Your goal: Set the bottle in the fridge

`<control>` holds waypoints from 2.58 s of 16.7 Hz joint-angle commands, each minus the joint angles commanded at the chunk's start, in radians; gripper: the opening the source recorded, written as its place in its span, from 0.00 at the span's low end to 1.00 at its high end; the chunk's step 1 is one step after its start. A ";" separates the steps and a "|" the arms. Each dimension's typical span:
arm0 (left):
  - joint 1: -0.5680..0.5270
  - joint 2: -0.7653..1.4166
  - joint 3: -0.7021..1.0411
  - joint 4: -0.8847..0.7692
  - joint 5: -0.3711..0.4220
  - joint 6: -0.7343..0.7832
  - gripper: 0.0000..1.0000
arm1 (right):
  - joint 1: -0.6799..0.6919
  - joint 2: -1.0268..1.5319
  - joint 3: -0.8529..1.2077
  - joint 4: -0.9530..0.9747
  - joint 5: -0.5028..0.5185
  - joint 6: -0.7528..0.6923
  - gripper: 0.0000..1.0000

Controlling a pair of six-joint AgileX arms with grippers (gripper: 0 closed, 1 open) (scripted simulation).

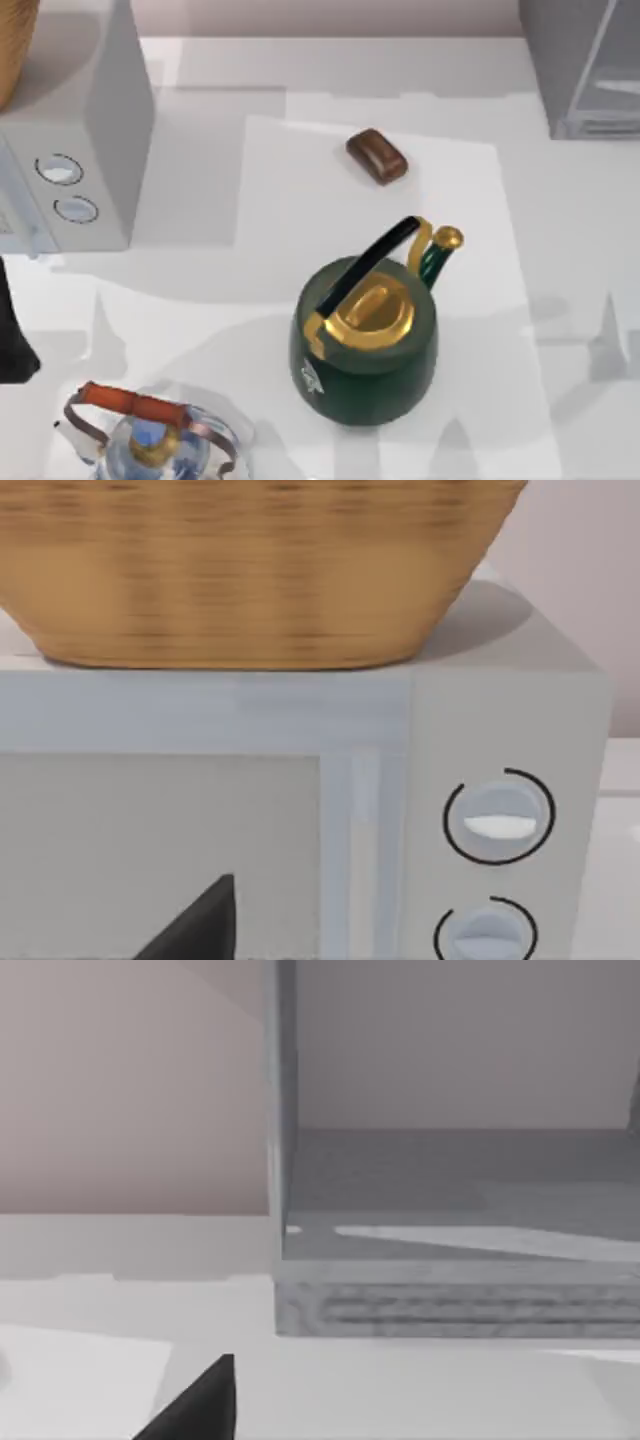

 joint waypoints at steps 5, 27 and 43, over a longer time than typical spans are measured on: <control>0.000 0.000 0.000 0.000 0.000 0.000 1.00 | -0.055 0.045 0.034 -0.012 -0.050 -0.062 1.00; 0.000 0.000 0.000 0.000 0.000 0.000 1.00 | -0.863 1.649 0.631 -0.658 -1.130 -1.732 1.00; 0.000 0.000 0.000 0.000 0.000 0.000 1.00 | -0.765 1.681 0.611 -0.419 -1.171 -1.485 1.00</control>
